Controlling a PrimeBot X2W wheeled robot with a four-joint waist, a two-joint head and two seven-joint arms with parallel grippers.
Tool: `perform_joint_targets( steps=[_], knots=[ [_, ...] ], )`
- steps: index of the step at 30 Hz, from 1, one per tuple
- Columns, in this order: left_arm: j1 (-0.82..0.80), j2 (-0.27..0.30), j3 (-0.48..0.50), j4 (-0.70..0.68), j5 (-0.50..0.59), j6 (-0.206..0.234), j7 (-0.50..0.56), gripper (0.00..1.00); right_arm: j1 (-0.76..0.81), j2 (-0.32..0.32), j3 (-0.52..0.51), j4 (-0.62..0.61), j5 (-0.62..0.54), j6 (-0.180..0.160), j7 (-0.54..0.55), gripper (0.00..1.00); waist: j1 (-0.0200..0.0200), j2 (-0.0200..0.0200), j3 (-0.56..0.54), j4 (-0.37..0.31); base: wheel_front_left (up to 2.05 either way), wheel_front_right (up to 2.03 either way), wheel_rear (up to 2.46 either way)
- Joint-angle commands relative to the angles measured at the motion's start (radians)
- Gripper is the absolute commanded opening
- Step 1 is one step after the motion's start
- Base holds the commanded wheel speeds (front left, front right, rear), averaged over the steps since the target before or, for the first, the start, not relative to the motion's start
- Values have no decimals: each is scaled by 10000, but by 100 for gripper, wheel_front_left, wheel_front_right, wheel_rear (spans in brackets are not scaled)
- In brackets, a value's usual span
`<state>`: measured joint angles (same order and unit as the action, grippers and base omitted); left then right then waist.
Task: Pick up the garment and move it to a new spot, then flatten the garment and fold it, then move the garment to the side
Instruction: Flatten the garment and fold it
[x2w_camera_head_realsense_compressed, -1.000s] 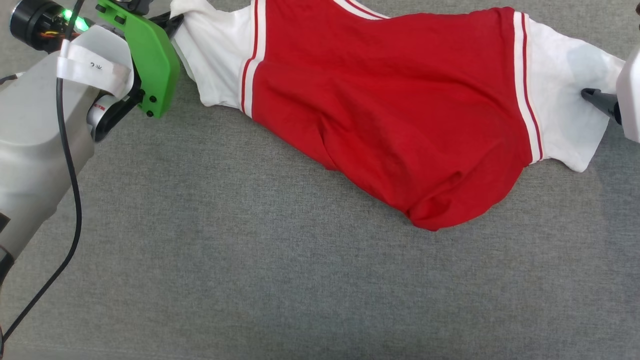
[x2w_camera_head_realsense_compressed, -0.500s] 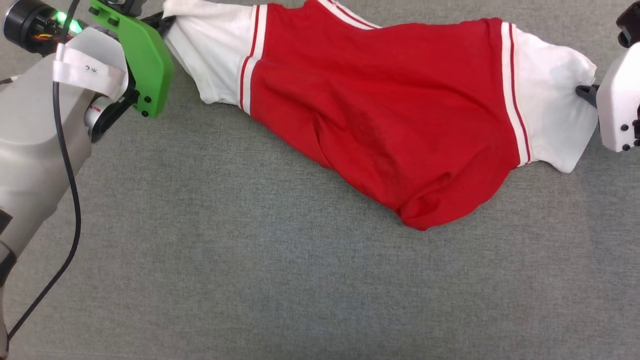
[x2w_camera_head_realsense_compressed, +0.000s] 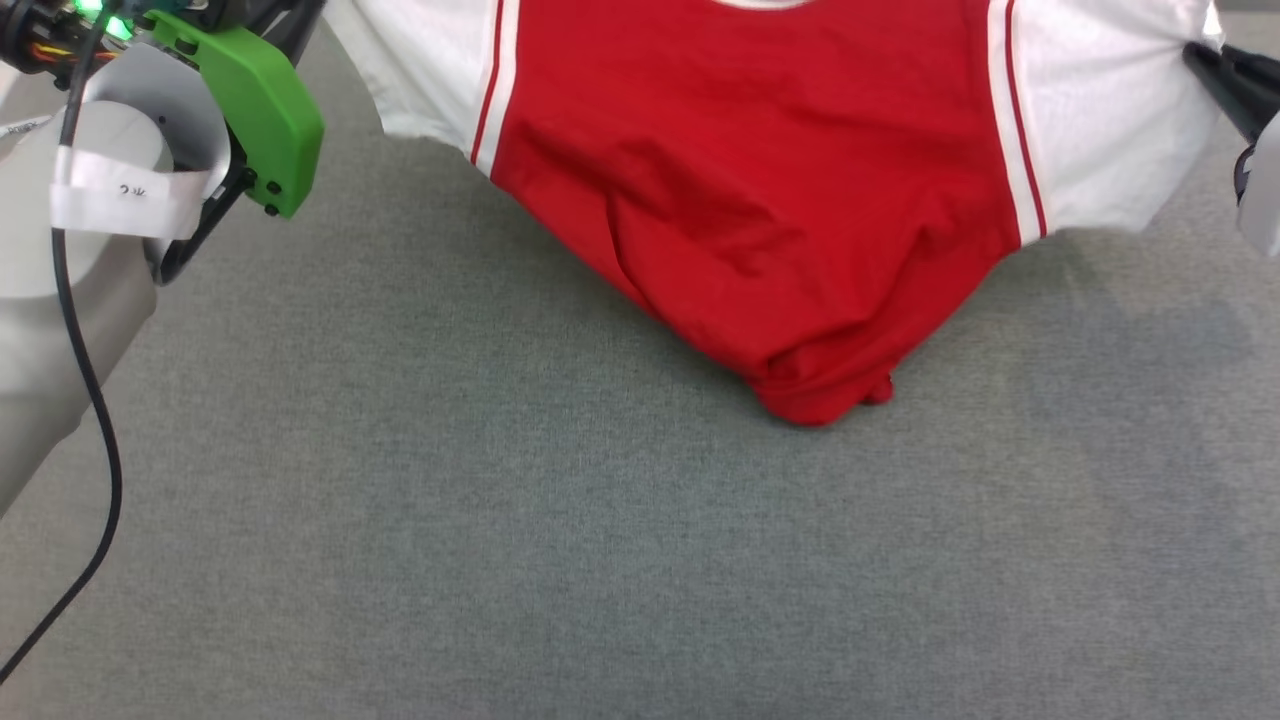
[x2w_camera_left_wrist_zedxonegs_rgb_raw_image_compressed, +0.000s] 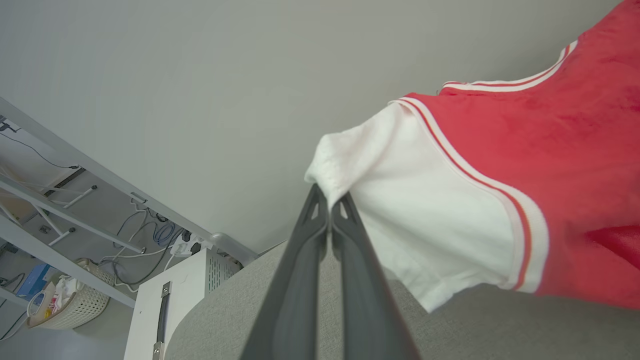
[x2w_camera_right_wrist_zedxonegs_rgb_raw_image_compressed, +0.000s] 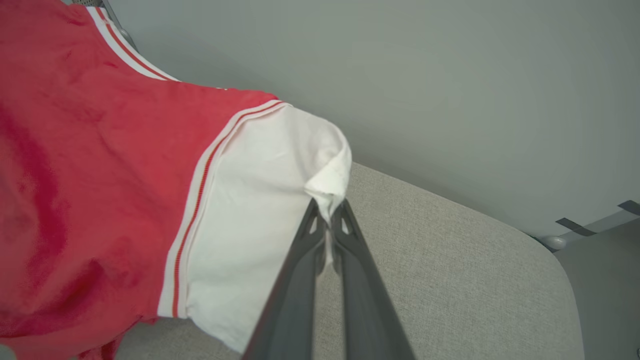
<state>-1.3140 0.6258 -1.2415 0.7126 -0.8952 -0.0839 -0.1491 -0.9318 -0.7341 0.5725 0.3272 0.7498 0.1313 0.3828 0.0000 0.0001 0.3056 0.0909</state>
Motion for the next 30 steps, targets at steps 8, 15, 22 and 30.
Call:
perform_joint_targets(
  steps=[8, 15, 22, 30],
  knots=[
    [-567, 718, 394, -1683, 472, 881, -503, 0, 79, -238, -858, -860, -124, -6, -892, 0, 0, -1, -1567, -366, 0, 0, 0],
    [-1176, 1239, 695, -2960, 754, 1438, -491, 0, -174, -209, -1667, -1242, -291, -6, -1117, 0, 0, -1, -2050, -495, 0, 0, 0],
    [-1736, 1442, 957, -3598, 811, 1729, -299, 0, -610, -170, -1950, -1401, -518, -6, -947, 0, 0, -1, -2169, -560, 0, 0, 0],
    [-2439, 1165, 1194, -3372, 751, 1669, -172, 0, -1688, -125, -1673, -1103, -808, -6, -513, 0, 0, -1, -1251, -605, 0, 0, 0]
  ],
)
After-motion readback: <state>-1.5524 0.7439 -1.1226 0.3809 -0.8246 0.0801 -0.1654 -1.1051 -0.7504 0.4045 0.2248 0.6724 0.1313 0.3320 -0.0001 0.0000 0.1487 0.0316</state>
